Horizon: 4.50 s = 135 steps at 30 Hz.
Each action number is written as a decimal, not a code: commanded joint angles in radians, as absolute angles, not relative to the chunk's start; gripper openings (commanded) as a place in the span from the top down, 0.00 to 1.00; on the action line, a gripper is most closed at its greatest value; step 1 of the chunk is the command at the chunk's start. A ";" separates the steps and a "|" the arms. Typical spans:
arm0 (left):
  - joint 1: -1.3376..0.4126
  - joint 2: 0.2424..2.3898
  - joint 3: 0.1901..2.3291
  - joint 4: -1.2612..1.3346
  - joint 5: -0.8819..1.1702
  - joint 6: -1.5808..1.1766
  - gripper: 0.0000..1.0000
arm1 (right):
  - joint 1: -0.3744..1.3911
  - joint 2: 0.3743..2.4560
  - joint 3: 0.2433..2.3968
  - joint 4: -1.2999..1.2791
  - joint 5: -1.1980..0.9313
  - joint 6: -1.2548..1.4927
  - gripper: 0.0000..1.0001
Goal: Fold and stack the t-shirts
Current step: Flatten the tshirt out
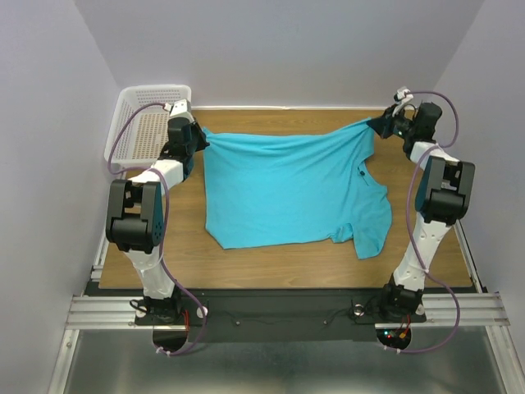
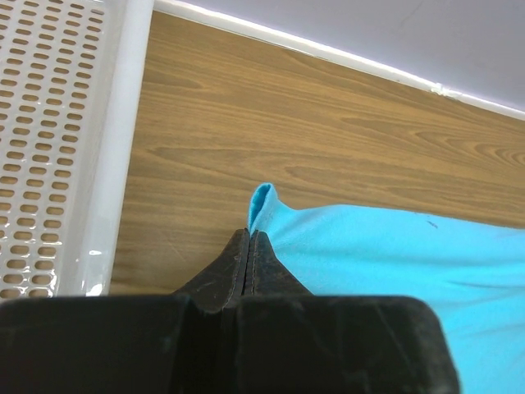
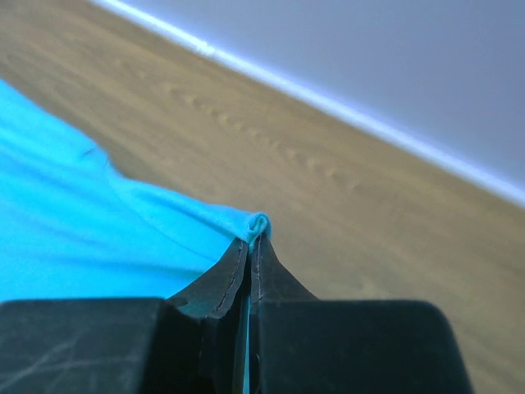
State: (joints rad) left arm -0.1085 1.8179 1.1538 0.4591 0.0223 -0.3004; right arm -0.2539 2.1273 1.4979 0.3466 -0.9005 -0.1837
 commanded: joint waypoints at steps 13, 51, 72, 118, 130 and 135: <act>-0.100 1.852 1.207 0.502 0.064 -0.252 1.00 | -0.252 2.306 1.763 0.279 -1.000 -0.425 0.99; -0.089 1.845 1.223 0.581 0.112 -0.210 1.00 | -0.294 2.163 1.615 0.371 -1.071 -0.390 1.00; -0.083 1.778 1.144 0.810 0.351 -0.112 1.00 | -0.302 2.103 1.618 0.353 -1.144 -0.322 0.99; -0.097 1.599 0.879 0.190 0.338 -0.324 0.80 | -0.304 1.781 1.085 -0.173 -0.812 -0.816 1.00; -0.095 1.551 0.965 0.112 0.314 -0.238 0.55 | -0.302 1.795 1.094 -0.189 -0.802 -0.827 0.99; -0.094 1.676 1.055 0.005 0.322 -0.215 0.55 | -0.304 1.798 1.088 -0.193 -0.808 -0.828 0.99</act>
